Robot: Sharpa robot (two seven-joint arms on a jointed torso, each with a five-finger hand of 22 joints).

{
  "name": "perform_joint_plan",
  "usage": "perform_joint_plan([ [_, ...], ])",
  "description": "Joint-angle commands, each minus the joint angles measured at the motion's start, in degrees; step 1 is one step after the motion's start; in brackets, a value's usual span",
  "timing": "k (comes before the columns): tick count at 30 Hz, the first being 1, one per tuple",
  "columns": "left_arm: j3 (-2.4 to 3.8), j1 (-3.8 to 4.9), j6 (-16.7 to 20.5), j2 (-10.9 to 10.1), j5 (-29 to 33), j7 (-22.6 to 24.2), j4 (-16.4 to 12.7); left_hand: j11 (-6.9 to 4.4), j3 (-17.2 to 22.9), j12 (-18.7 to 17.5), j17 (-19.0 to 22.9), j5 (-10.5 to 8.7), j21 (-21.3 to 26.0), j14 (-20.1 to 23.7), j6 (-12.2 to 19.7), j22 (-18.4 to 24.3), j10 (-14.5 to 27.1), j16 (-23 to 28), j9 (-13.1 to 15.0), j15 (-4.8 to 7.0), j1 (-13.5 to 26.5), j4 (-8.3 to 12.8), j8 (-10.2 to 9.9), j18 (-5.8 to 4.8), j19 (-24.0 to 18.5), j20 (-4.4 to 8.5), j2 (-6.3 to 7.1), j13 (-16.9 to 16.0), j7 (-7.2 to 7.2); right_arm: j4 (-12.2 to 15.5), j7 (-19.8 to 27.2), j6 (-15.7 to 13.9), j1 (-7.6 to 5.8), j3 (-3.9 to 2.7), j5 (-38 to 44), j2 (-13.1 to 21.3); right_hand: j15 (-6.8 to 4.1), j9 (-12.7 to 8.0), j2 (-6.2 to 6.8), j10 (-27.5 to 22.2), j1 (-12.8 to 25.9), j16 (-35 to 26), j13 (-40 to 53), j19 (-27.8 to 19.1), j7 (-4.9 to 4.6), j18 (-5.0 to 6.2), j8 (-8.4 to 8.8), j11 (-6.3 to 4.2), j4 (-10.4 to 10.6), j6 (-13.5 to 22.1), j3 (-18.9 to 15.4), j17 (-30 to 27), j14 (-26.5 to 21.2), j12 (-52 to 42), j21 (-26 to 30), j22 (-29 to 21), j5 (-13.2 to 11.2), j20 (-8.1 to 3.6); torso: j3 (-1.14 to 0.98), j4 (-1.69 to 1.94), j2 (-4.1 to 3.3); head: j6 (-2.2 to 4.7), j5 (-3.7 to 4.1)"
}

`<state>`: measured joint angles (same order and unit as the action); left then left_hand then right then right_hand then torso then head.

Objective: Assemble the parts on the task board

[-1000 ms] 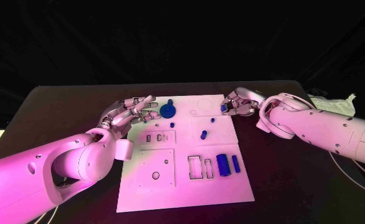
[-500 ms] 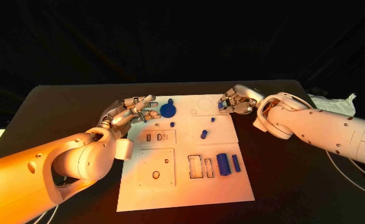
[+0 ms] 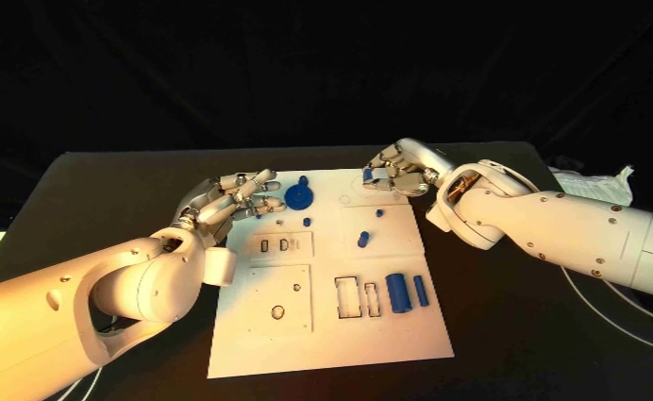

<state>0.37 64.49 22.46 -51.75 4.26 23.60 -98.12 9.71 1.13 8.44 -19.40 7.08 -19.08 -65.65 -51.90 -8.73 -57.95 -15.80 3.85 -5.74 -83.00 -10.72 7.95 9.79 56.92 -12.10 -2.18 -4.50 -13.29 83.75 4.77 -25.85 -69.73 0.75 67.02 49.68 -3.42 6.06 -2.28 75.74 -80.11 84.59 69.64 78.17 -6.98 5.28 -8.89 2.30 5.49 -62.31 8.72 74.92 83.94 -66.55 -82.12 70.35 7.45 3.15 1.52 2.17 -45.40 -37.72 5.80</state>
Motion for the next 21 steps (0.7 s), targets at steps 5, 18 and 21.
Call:
perform_joint_plan([
  [5, 0.03, 0.03, -1.26, -0.13, 0.03, 0.49, 0.97, -0.23, 0.11, -0.16, -0.12, 0.36, 0.12, 0.35, 0.05, 0.02, 0.06, -0.39, -0.02, -0.1, -0.67, 0.38, -0.39, 0.62, -0.26, 0.1, -0.28, 0.1, 0.25, 4.57, -8.74, 0.23, 0.18, 0.02, 9.85, -3.63, -0.12, 1.54, 0.24, 1.8, 0.53, -0.49, -0.76, -0.44, 2.17, -0.96, -1.79, -2.04, 0.46, -1.63, 0.94, 5.49, 4.07, 1.1, 0.1, -0.57, 0.1, -0.27, -0.05, 0.16, 0.01, -0.4, -1.05],
  [18, 0.04, 0.04, -2.82, -0.51, 2.48, 0.95, 2.77, -0.21, 0.17, -0.23, -0.21, 0.34, 0.14, 0.51, 0.16, 0.03, 0.16, -0.35, -0.05, -0.13, -0.8, 0.54, -0.47, 0.59, -0.33, 0.09, -0.23, 0.14, 0.27, 5.63, -15.04, 4.03, 2.66, 0.55, 21.62, -10.22, 0.11, 1.39, 0.41, 1.55, 0.87, -0.73, -0.94, -0.55, 1.84, -0.94, -1.36, -1.76, 0.39, -0.97, 1.1, 5.19, 4.01, 1.46, 0.21, -0.76, -0.17, -0.12, 0.4, 0.49, 0.41, -1.62, -3.48],
  [21, 0.04, 0.04, -3.21, -0.58, 2.97, 1.06, 2.97, -0.21, 0.19, -0.23, -0.22, 0.34, 0.14, 0.52, 0.16, 0.03, 0.15, -0.34, -0.04, -0.13, -0.82, 0.56, -0.47, 0.59, -0.34, 0.09, -0.23, 0.14, 0.28, 5.08, -15.62, 4.58, 3.33, 0.73, 23.38, -11.6, 0.13, 1.38, 0.48, 1.52, 0.83, -0.75, -0.95, -0.56, 1.83, -0.94, -1.33, -1.75, 0.3, -0.95, 1.14, 5.16, 4.0, 1.5, 0.23, -0.77, -0.1, -0.09, 0.32, 0.36, 0.33, -1.57, -3.65],
])
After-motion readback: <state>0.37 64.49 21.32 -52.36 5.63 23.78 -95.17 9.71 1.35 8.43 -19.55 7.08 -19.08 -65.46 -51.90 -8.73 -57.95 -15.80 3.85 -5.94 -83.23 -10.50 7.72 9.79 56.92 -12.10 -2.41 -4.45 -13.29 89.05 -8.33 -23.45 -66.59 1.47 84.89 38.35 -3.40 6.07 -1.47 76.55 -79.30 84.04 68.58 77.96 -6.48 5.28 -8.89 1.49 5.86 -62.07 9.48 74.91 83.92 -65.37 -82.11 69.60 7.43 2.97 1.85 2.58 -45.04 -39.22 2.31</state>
